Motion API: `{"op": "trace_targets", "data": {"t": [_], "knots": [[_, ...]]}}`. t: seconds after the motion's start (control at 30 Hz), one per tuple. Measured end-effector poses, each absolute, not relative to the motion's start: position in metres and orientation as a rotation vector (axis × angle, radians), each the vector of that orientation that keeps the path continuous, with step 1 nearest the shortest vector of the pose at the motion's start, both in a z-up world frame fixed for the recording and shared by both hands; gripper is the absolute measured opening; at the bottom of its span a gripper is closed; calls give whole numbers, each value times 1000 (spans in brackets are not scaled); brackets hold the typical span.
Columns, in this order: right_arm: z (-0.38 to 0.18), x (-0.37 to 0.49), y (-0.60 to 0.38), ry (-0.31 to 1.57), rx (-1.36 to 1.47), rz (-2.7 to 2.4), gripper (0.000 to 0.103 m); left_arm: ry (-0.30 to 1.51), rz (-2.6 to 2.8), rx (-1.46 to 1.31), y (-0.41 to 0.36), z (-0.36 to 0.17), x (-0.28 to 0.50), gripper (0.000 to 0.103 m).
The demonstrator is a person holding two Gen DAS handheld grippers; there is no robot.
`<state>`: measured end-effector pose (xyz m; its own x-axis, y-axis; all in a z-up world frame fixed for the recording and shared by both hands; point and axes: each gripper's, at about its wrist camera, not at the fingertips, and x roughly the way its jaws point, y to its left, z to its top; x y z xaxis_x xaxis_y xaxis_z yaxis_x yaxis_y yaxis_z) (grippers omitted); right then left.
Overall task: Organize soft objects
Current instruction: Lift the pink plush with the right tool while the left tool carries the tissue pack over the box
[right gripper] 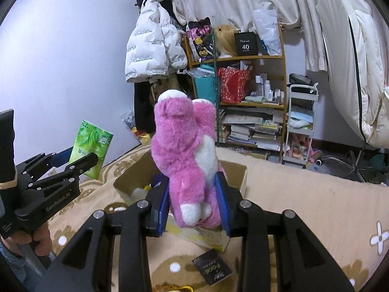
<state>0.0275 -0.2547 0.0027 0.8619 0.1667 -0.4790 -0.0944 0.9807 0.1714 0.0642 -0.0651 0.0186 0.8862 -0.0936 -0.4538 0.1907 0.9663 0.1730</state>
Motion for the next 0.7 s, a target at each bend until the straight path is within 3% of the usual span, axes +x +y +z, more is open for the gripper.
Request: {"op": "trace_targets", "data": {"t": [0.7], "knots": [[-5,65,-261,532,110,147,36,520,-157,191,-77,1,109,41]]}}
